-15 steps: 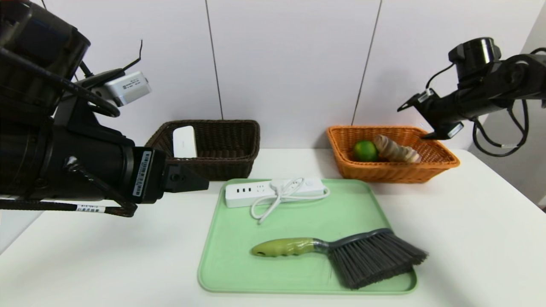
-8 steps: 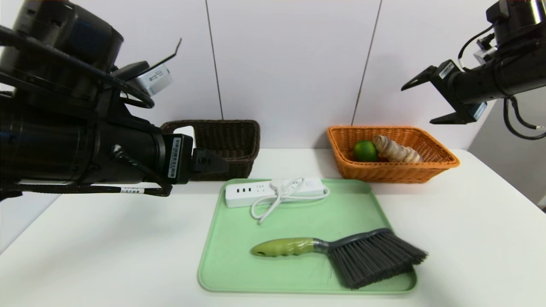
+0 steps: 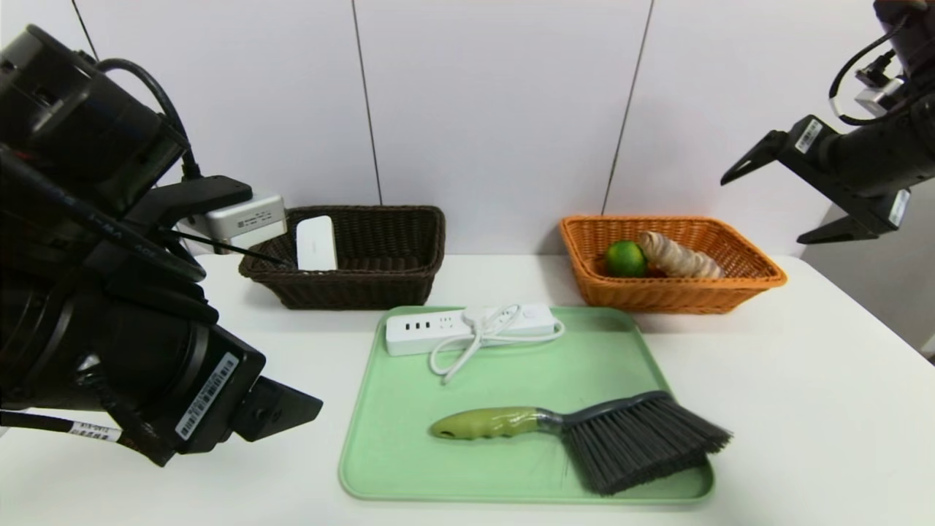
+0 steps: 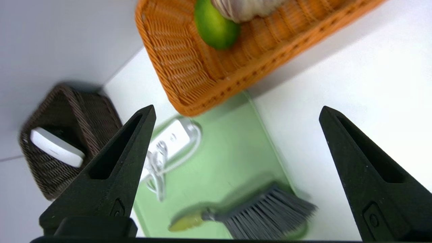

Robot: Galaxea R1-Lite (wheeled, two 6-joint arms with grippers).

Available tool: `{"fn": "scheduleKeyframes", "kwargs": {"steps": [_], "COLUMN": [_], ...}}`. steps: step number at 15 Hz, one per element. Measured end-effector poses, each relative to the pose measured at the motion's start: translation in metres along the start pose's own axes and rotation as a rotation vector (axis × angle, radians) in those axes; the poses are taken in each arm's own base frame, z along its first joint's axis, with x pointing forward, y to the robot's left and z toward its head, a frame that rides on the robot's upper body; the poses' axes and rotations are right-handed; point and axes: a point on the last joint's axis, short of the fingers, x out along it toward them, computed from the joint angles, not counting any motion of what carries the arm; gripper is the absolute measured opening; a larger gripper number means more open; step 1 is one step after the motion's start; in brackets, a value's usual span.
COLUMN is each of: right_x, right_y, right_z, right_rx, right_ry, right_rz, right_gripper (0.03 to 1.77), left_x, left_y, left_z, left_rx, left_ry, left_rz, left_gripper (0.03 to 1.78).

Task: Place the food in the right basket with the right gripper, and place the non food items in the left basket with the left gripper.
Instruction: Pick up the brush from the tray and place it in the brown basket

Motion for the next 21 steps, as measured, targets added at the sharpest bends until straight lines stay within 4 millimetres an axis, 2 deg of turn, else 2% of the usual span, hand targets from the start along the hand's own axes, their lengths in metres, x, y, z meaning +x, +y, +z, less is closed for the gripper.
{"fn": "scheduleKeyframes", "kwargs": {"steps": [2,5,6,8,14,18,21], "right_x": [-0.016,-0.04,-0.045,-0.052,-0.064,-0.064,-0.067], "right_y": [-0.006,-0.012,-0.014,-0.017,-0.021,-0.022,-0.023], "right_z": [-0.008,-0.015,-0.018,-0.022,-0.027,-0.028,-0.028], "right_rx": [-0.035,-0.031,-0.027,-0.023,0.034,0.056,0.06], "right_ry": [0.011,-0.007,-0.009,-0.014,-0.024,-0.005,0.01], "right_rz": [-0.009,0.015,0.018,0.021,0.033,0.054,0.082], "right_gripper": [1.69,1.69,1.69,1.69,1.69,1.7,1.7], "left_x": [0.0,0.004,0.009,0.021,0.072,0.093,0.109], "left_y": [-0.003,-0.009,-0.012,-0.014,-0.025,-0.027,-0.018], "left_z": [0.002,0.005,0.009,0.012,0.017,0.01,0.006], "left_rx": [0.084,0.119,0.111,0.101,0.117,0.263,0.425], "left_ry": [-0.014,-0.006,-0.017,-0.046,-0.288,-0.325,-0.321], "left_rz": [-0.071,-0.288,-0.392,-0.481,-0.53,-0.521,-0.482], "left_gripper": [1.69,1.69,1.69,1.69,1.69,1.69,1.69]}}
